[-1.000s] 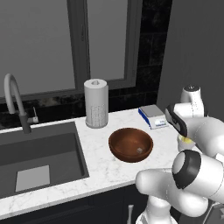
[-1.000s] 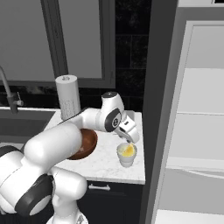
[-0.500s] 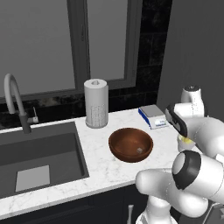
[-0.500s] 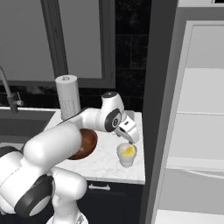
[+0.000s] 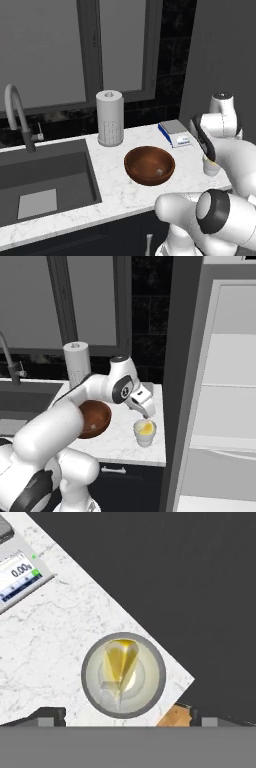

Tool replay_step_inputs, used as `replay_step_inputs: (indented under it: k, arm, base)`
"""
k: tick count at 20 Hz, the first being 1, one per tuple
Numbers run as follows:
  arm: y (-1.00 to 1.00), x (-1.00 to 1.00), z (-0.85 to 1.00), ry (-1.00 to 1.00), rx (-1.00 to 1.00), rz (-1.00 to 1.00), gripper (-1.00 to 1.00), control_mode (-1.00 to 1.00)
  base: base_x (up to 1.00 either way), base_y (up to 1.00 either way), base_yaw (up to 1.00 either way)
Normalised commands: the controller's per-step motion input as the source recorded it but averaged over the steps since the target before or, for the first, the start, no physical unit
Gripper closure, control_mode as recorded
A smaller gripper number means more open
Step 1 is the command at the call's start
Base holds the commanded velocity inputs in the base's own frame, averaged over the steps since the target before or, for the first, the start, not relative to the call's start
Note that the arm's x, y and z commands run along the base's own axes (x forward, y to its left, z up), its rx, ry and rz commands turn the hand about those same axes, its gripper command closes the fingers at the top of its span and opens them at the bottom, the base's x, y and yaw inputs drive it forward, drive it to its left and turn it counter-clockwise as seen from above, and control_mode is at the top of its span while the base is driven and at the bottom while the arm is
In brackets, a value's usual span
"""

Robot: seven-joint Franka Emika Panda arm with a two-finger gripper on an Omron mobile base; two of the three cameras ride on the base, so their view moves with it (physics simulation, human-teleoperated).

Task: Grab a lemon wedge from the fridge and one ice cube from the ice bowl, and put them in the glass of lemonade.

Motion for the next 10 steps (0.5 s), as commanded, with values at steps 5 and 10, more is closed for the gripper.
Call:
replay_step_inputs:
  k: [5,10]
  arm:
    - [0.6,-0.19,0.51,0.0,0.0,0.11,-1.0,-1.0]
    - [0.72,-0.36,0.55,0.06,0.0,0.31,-1.0,-1.0]
  base:
    - [0.0,0.0,0.0]
    - [0.0,0.0,0.0]
